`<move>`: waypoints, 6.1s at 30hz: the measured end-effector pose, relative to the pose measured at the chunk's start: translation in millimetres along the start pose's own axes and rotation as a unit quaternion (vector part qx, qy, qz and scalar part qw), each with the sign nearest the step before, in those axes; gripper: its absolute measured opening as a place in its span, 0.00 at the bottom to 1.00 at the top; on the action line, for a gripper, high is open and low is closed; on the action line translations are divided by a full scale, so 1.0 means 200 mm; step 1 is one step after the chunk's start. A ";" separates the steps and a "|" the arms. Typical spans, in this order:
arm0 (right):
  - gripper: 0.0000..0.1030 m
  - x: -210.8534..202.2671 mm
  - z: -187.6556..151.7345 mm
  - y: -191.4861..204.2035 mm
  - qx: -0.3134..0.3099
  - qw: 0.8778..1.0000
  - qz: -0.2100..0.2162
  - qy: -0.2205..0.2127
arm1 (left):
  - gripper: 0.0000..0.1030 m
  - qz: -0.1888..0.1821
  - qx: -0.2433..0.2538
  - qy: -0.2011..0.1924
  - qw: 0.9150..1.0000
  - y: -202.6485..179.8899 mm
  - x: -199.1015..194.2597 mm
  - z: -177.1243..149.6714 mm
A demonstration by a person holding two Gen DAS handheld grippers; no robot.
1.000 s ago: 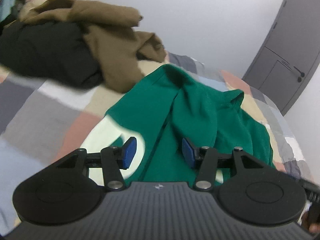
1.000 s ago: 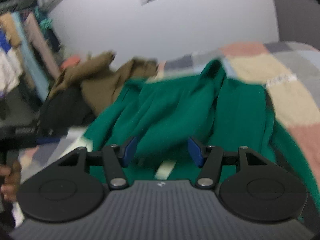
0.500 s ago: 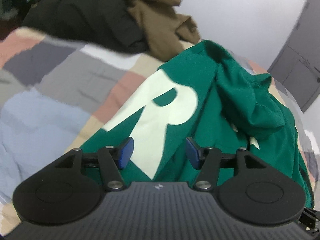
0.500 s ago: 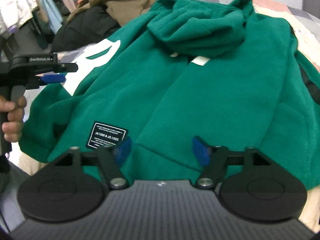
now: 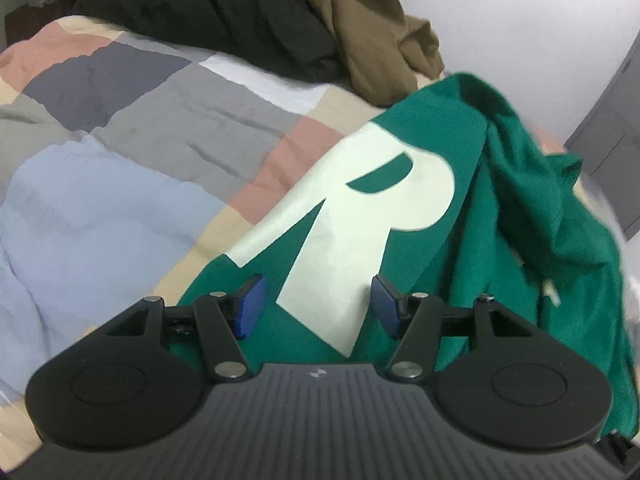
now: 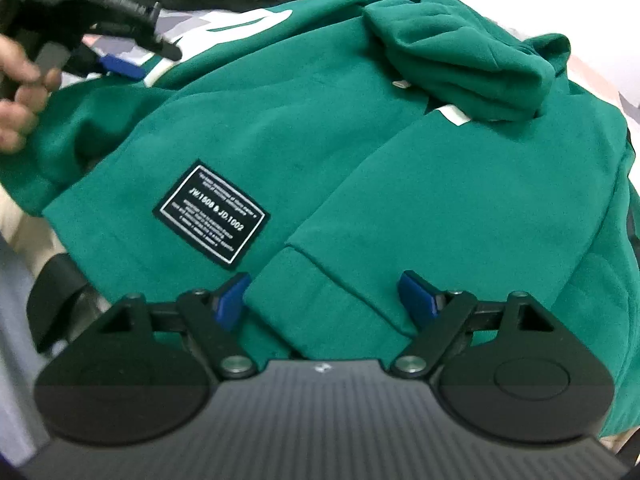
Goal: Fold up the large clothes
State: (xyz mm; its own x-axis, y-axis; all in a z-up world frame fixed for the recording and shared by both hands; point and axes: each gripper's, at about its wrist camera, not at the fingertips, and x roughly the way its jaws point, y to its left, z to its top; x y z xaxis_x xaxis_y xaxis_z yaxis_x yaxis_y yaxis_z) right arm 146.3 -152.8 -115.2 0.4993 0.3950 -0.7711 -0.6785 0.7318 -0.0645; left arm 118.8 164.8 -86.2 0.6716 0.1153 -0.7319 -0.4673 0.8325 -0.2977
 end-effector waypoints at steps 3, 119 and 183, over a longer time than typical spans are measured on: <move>0.62 -0.02 0.00 -0.03 0.020 1.000 0.002 -0.004 | 0.64 -0.001 -0.006 0.003 1.000 0.01 0.01 0.00; 0.86 0.31 0.51 -0.60 0.236 0.959 -0.035 -0.154 | 0.60 -0.082 0.103 -0.029 0.991 -0.49 0.29 0.05; 0.86 0.48 1.39 -1.39 0.213 0.948 -0.158 -0.174 | 0.60 -0.133 0.026 -0.106 0.985 -0.04 0.33 0.18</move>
State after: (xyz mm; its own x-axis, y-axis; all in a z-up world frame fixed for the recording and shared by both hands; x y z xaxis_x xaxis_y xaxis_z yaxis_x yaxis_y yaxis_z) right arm 532.2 -163.0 5.0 0.8389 0.2237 -0.4961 -0.2233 0.9728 0.0611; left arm 187.4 184.9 -110.2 0.8738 -0.0055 -0.4863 -0.2319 0.8742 -0.4265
